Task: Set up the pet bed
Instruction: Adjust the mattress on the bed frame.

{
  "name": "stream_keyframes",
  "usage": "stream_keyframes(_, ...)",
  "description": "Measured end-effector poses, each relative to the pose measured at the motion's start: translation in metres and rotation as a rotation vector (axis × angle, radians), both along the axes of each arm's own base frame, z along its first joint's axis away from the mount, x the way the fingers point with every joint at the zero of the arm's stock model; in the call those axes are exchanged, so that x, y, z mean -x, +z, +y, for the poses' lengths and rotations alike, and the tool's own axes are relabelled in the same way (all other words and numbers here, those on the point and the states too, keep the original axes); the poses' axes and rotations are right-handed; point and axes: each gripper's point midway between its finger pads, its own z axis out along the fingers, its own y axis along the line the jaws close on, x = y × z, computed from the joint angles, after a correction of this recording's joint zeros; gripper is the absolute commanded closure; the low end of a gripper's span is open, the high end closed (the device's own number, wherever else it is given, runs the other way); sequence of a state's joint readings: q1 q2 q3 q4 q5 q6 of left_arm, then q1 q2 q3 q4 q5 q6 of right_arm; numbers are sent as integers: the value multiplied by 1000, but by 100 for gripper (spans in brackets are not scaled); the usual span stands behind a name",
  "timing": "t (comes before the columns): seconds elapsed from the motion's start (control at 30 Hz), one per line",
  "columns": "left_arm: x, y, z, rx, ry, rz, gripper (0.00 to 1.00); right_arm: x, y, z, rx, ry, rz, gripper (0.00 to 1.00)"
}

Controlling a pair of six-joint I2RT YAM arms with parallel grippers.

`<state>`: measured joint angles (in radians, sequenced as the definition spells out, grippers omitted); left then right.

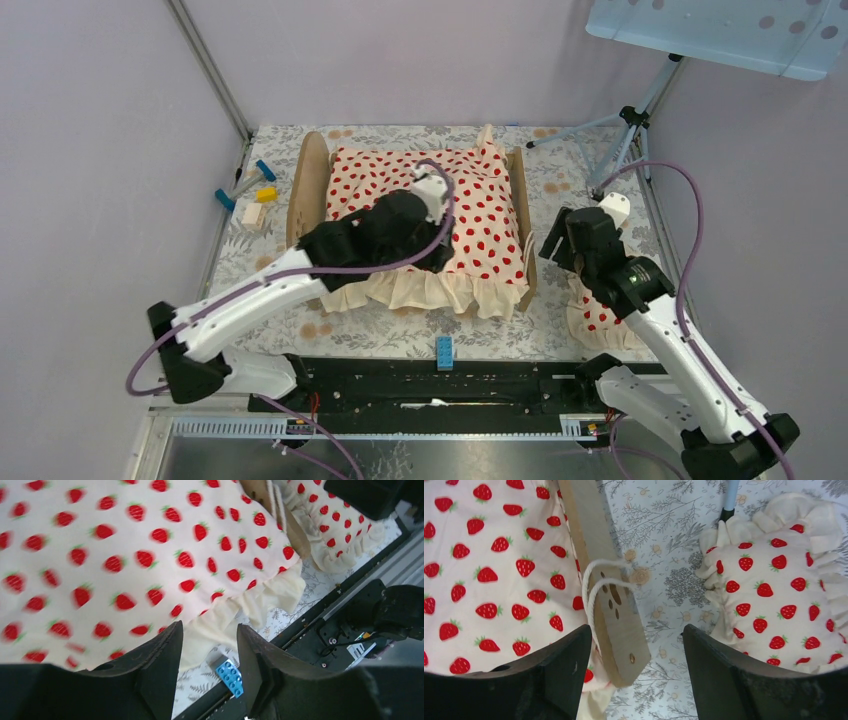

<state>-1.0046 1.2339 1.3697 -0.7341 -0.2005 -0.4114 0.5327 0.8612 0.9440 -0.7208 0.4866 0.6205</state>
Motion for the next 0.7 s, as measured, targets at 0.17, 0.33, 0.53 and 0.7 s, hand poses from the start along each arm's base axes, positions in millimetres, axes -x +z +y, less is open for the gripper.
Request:
stream_keyframes(0.17, -1, -33, -43, -51, -109, 43, 54, -25, -17, -3, -121, -21, 49, 45)
stream_keyframes(0.33, 5, -27, -54, -13, -148, 38, 54, -33, -44, 13, -237, 34, 116, 55)
stream_keyframes(0.53, 8, -25, -50, 20, -148, 25, 54, -37, -47, 33, -332, 103, 113, 56)
stream_keyframes(0.7, 11, -26, -50, 34, -148, 32, 55, -36, -51, 38, -355, 123, 115, 65)
